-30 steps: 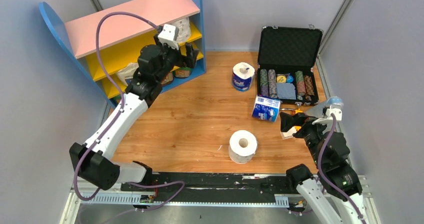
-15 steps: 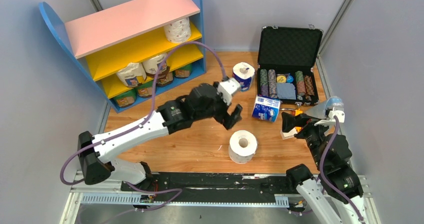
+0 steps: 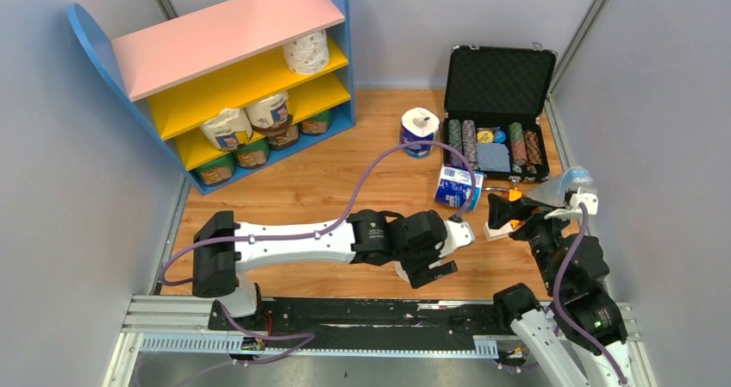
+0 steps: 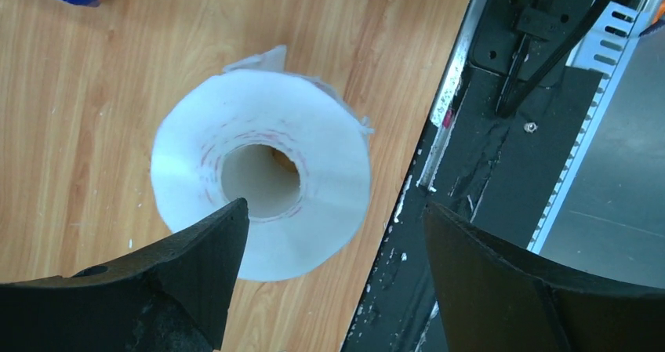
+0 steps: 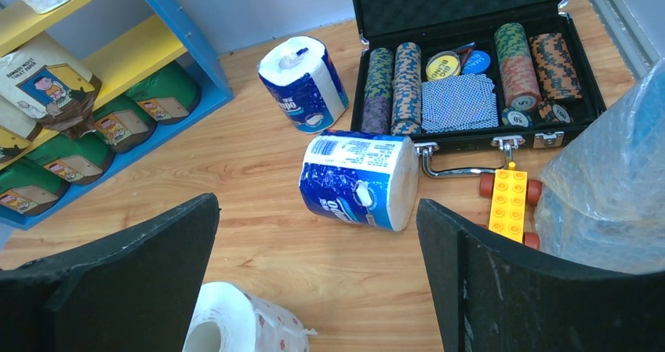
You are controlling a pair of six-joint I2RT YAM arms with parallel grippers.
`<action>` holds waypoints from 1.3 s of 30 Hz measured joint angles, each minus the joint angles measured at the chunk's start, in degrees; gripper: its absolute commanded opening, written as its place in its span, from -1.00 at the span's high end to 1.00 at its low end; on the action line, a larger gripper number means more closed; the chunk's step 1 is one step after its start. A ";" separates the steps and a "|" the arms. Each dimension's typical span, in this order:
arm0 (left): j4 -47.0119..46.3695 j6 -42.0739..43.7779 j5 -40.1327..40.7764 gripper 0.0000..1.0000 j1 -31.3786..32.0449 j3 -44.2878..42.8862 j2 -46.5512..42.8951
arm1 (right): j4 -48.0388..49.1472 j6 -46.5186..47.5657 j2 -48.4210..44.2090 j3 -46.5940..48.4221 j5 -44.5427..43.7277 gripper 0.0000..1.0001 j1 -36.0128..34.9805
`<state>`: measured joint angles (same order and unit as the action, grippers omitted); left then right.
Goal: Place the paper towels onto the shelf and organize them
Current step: Pick up the paper towel from the center of the board.
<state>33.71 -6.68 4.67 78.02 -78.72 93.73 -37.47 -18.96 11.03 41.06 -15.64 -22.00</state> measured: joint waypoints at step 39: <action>4.26 1.62 10.64 0.28 -8.20 2.45 2.21 | 0.00 -0.02 -0.02 -0.31 -0.81 -1.00 0.02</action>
<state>37.98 -5.06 15.31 69.82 -76.27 95.94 -37.47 -18.98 11.00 40.75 -16.45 -21.98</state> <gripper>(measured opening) 0.419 0.998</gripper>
